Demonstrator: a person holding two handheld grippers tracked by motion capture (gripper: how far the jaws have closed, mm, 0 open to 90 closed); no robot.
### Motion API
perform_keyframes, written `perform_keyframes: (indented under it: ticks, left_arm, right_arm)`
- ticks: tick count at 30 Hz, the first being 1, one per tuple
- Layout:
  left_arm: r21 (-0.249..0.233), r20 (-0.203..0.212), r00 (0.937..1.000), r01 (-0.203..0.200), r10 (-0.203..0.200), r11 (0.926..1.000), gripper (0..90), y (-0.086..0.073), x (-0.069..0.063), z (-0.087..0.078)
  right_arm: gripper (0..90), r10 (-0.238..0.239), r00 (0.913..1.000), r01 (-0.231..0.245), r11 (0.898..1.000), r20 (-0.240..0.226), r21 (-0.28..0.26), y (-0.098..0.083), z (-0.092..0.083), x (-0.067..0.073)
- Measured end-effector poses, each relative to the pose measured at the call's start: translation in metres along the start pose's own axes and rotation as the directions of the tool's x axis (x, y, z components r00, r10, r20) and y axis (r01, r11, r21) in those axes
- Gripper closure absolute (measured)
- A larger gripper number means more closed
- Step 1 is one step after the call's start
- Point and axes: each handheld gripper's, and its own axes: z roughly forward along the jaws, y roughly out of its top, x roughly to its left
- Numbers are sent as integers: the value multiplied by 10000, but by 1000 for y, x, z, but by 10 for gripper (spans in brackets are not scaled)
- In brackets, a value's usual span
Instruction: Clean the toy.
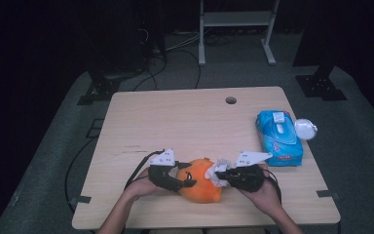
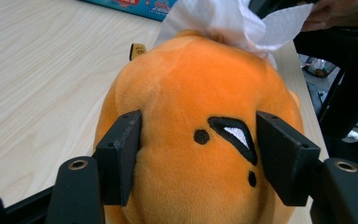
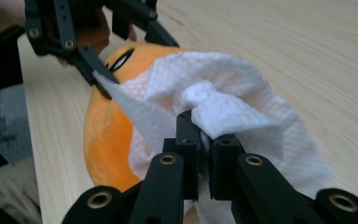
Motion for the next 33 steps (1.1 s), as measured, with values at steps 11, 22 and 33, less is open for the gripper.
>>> perform_keyframes:
  ticks: [11,22,33]
  left_arm:
    - [-246,196,9998,81,-76,9997,351,0,-6,8]
    - [-185,326,9989,-327,333,9993,366,7,-19,17]
    - [40,290,9925,-1193,1192,9928,342,18,-38,32]
  right_arm:
    - [839,119,9999,-118,9998,52,-136,5,-6,-2]
    - [837,468,9971,-472,9989,603,55,1,-7,-18]
    - [837,443,9990,-440,9988,103,-207,6,-7,-11]
